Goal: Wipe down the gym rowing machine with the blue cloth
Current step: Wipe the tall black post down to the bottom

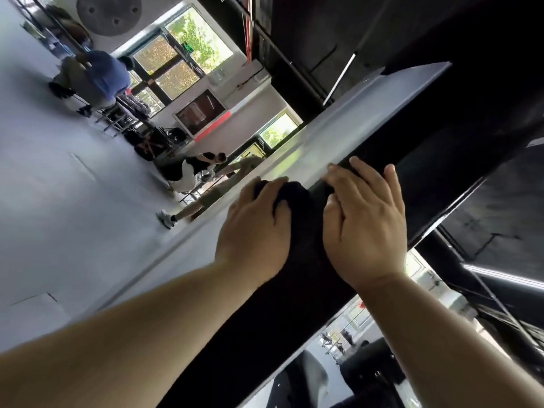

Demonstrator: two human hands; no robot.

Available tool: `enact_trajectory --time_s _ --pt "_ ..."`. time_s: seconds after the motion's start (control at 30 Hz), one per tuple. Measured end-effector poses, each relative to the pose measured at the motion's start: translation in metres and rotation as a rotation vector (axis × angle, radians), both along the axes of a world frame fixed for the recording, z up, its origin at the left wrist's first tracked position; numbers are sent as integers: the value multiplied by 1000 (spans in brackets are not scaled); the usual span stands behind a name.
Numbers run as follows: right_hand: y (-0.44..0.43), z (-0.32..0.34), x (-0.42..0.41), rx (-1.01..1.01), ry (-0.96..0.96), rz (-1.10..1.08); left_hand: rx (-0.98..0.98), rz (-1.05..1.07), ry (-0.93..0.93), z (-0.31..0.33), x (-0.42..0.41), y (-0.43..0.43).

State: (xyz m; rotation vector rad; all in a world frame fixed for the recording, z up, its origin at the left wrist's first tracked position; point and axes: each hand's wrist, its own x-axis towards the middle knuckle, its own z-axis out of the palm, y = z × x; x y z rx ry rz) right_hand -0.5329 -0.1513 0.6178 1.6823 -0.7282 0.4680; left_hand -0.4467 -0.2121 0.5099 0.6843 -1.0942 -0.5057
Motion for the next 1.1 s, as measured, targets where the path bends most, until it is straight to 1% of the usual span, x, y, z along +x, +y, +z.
enact_trajectory --time_s 0.07,0.13,0.2,0.27,0.3,0.37,0.43,0.5,0.53,0.6,0.7,0.73,0.8,0.9,0.97,1.03,1.1 --pt "1 -1 1 18 -32 -8 -32 -11 -70 -17 3 -6" --pt "2 -1 1 23 -39 -19 -41 -22 -127 -55 5 -1" --pt "2 -1 1 23 -32 -30 20 -30 -105 -95 7 17" --pt "2 -2 1 21 -38 -32 85 -29 -68 -110 7 35" --pt "2 -2 2 17 -46 -29 103 -28 -71 -104 7 37" --pt "1 -3 2 13 -57 -30 129 -52 -101 -70 7 34" --pt "2 -4 3 6 -69 -26 81 -93 -80 -28 7 25" --pt "2 -4 4 3 -76 -16 23 -116 -30 -6 7 16" --pt "2 -4 4 2 -73 -12 1 -112 -30 -6 6 14" --pt "2 -3 3 -2 -51 -17 -3 -94 -54 -30 3 19" --pt "1 -2 1 -16 -1 -32 78 -101 -27 -85 2 37" --pt "0 -2 1 -22 16 -38 107 -97 -20 -95 4 40" --pt "0 -2 1 -28 41 -50 133 -106 -19 -85 7 38" --pt "0 -3 2 0 55 -66 56 -138 -22 -30 12 21" --pt "1 -2 2 10 51 -76 17 -154 -18 -9 10 11" --pt "1 -2 2 10 49 -86 -24 -106 -75 -26 5 13" --pt "1 -3 2 5 44 -86 -69 -45 -137 -71 1 25"
